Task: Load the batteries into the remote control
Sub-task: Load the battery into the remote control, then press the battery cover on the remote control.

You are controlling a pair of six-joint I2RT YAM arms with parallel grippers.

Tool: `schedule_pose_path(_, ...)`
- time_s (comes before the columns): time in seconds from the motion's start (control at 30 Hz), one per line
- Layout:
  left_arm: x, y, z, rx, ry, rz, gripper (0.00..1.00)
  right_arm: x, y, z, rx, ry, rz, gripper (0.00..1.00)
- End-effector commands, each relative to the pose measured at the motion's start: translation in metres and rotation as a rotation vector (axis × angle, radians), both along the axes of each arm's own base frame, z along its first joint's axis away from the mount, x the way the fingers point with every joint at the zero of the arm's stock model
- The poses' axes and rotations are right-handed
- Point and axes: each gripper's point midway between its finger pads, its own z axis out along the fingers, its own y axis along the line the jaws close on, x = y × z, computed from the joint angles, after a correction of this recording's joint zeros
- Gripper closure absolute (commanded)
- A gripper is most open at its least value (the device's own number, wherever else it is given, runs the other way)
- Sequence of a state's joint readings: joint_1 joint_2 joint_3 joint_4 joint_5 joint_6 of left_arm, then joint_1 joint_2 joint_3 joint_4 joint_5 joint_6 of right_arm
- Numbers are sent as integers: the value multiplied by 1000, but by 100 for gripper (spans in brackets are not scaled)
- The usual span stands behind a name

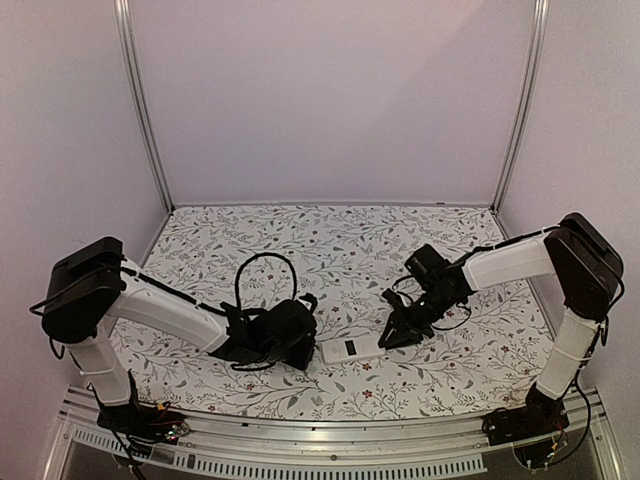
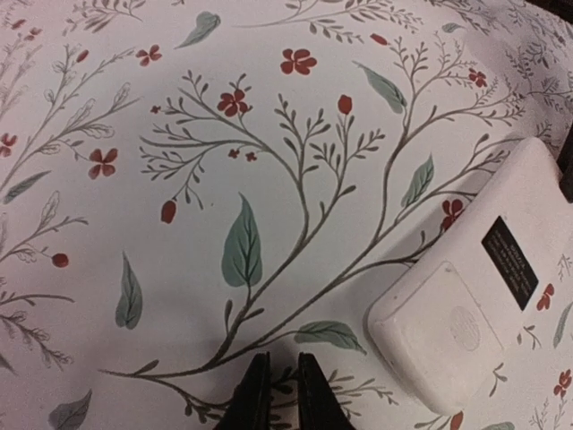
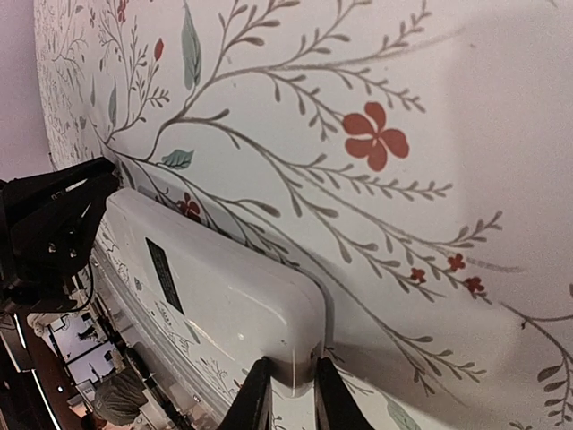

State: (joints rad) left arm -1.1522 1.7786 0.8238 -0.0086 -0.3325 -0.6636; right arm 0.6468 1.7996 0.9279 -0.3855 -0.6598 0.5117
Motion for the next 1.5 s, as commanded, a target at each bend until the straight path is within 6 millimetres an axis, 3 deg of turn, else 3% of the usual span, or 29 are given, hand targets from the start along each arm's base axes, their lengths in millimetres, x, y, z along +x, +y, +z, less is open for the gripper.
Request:
schedule_pose_path(0.0,-14,4,-12,77,32,-10,88,2,-1,-1,3,-21,-6,83)
schedule_pose_path(0.2,-33,-55,-16,43,68,-140,91,-3,9,5,31,-19,4,83)
schedule_pose_path(0.27,-36,-65,-16,17,81,-152,91,-6,14,6,41,-20,13,83)
schedule_pose_path(0.33,-34,-64,-15,11,80,-139,91,-8,15,5,41,-16,16,84)
schedule_pose_path(0.5,-20,-36,-11,17,65,-49,89,-8,11,0,22,-17,13,84)
schedule_pose_path(0.7,-7,1,8,6,41,5,74,-7,2,-5,3,-12,-1,82)
schedule_pose_path(0.9,-15,20,32,-106,62,9,63,-14,-2,-2,10,4,8,80)
schedule_pose_path(1.03,-35,4,48,-257,105,-58,63,-18,-1,4,33,15,12,77)
schedule_pose_path(1.13,-46,-5,50,-258,112,-102,62,-20,-1,8,41,15,12,73)
schedule_pose_path(1.3,-44,-26,53,-221,120,-139,59,-20,0,10,47,15,10,73)
schedule_pose_path(1.47,-49,-32,44,-163,157,-153,59,-20,-1,12,46,15,9,71)
